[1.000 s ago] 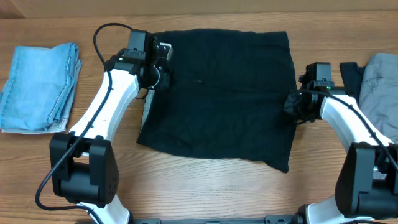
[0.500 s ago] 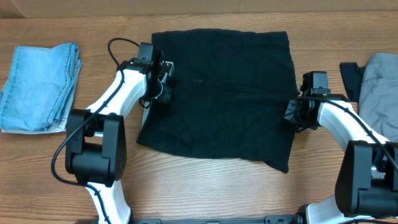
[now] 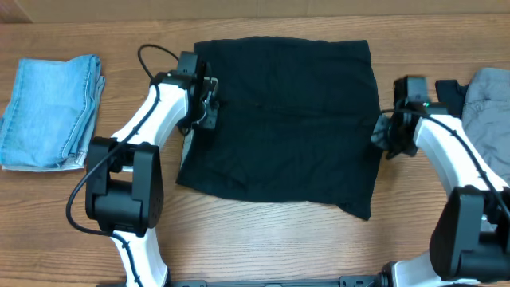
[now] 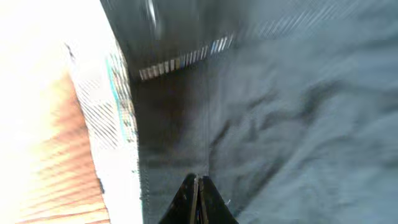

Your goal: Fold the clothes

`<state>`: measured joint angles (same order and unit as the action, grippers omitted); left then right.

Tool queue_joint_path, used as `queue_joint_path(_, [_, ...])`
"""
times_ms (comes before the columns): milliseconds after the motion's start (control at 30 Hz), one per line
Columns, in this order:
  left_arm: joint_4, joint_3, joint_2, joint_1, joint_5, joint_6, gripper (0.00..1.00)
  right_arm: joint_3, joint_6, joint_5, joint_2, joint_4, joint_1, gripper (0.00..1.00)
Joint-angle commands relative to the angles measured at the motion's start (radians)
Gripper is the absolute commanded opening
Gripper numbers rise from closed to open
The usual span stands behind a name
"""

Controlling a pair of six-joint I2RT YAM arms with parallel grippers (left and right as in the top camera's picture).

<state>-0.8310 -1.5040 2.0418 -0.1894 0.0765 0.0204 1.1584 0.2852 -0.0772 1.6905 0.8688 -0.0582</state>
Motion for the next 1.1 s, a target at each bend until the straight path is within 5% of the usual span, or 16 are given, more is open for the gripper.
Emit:
queue_joint_path(0, [-0.010, -0.072, -0.075, -0.008, 0.021, 0.011, 0.04, 0.050, 0.007, 0.063, -0.054, 0.035, -0.001, 0.04])
queue_joint_path(67, [-0.028, -0.072, -0.075, -0.008, 0.024, 0.027, 0.04, 0.039, 0.008, 0.082, -0.053, 0.069, -0.001, 0.11])
queue_joint_path(100, [-0.045, -0.071, -0.075, -0.008, 0.025, 0.033, 0.06, 0.039, 0.007, 0.070, -0.051, 0.086, -0.001, 0.46])
queue_joint_path(167, [-0.063, -0.071, -0.074, -0.008, 0.025, 0.032, 0.11, 0.039, 0.008, 0.052, -0.051, 0.087, -0.002, 0.59])
queue_joint_path(433, [-0.130, -0.072, -0.075, -0.008, 0.054, 0.076, 0.08, 0.002, 0.033, 0.192, -0.045, 0.122, 0.025, 0.63])
queue_joint_path(500, [-0.197, -0.072, -0.075, 0.009, 0.045, 0.149, 0.33, -0.043, 0.085, 0.171, -0.045, 0.171, 0.037, 0.76])
queue_joint_path(567, [-0.251, -0.072, -0.075, 0.027, 0.047, 0.180, 0.38, -0.068, 0.110, 0.168, -0.045, 0.192, 0.031, 0.78])
queue_joint_path(767, [-0.371, -0.072, -0.075, 0.066, 0.047, 0.205, 0.87, -0.142, 0.157, 0.212, -0.045, 0.213, 0.025, 0.84])
queue_joint_path(1067, [-0.476, -0.034, -0.075, 0.065, 0.047, 0.209, 0.96, -0.283, 0.158, 0.307, -0.045, 0.154, 0.025, 0.84])
